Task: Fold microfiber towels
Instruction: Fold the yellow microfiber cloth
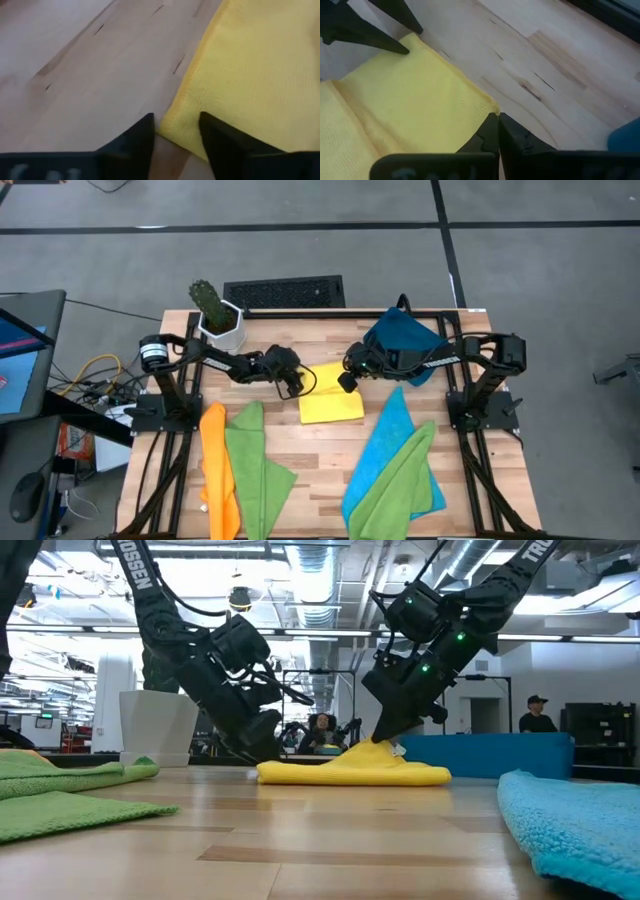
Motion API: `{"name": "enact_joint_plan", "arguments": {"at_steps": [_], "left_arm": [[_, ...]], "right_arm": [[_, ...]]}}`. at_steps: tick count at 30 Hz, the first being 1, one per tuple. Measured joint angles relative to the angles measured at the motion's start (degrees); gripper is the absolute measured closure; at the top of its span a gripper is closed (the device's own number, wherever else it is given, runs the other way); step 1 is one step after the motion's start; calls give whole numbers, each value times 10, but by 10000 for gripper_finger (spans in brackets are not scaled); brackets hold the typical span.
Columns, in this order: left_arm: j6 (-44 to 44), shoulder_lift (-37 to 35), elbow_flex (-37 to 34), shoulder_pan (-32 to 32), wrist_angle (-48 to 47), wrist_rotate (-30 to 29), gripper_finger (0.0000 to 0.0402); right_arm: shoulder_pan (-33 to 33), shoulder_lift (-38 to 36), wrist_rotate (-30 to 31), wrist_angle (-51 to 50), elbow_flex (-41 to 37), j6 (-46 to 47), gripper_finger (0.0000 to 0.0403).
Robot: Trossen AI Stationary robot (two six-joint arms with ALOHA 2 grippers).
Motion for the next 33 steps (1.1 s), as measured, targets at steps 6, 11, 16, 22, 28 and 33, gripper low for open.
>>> {"name": "enact_joint_plan", "arguments": {"at_steps": [6,11,16,22,28,33], "left_arm": [[0,2,-1,0,19,10,358],[-26,-1,-2,-1,26,17,394],[-28,-21,-3,-15,23,3,389],[-16,-43,-3,-42,19,-14,395],[-16,-43,-2,-70,10,-32,394],[-15,-51,-2,-92,11,-49,394]], "right_arm": [[0,0,0,0,0,0,376],[0,0,0,-3,0,-2,382],[1,0,0,-10,0,-9,380],[16,-2,0,-15,0,-9,382],[40,-18,14,-46,-1,-9,385],[67,-48,62,-85,-1,-9,384]]}}
